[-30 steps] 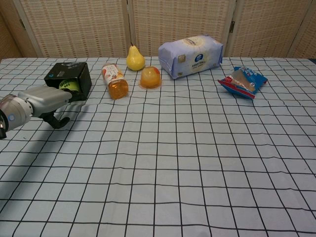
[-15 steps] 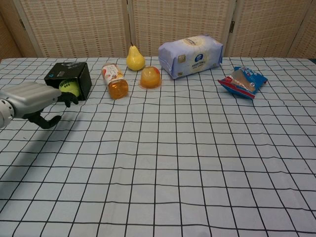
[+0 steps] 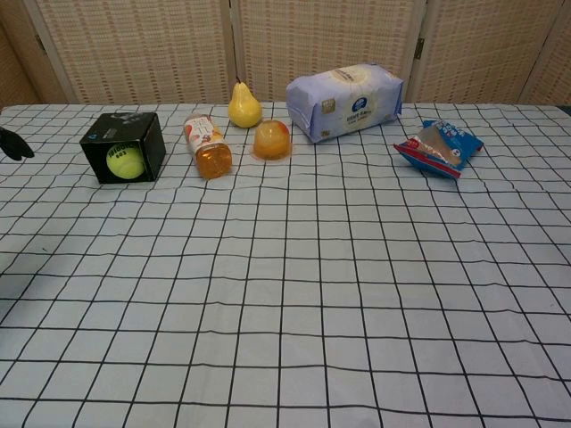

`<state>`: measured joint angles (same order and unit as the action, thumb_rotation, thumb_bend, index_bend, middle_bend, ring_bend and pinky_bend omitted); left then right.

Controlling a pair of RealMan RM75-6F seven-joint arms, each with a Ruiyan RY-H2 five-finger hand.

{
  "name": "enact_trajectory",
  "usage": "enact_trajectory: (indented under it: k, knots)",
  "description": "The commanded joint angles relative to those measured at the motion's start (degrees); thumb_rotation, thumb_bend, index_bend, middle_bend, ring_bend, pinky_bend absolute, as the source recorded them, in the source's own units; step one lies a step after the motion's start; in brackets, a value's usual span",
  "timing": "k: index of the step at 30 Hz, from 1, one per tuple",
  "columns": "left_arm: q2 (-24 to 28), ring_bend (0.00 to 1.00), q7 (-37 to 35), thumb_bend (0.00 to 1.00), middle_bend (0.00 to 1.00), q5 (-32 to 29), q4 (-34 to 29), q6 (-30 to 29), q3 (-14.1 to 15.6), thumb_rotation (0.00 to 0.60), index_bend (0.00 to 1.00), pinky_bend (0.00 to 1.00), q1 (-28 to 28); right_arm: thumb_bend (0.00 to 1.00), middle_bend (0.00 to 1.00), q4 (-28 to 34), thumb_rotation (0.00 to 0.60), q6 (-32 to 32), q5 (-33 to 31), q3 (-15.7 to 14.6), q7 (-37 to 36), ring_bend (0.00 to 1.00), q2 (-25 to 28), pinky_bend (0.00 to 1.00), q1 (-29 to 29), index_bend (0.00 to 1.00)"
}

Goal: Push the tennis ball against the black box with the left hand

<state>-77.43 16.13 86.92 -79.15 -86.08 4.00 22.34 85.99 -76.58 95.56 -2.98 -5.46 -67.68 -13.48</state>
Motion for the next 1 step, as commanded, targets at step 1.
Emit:
enact_trajectory:
  k: [1]
  knots:
    - [-0.52,0.23,-2.47,0.53,0.27,1.75,2.73,-1.85,0.89,0.600,0.28,0.25,-2.54,0.21,0.00,-0.19,0.600,0.16,-0.18,0.01,0.32,0.00,-0.24,0.11,-0.04,0.02]
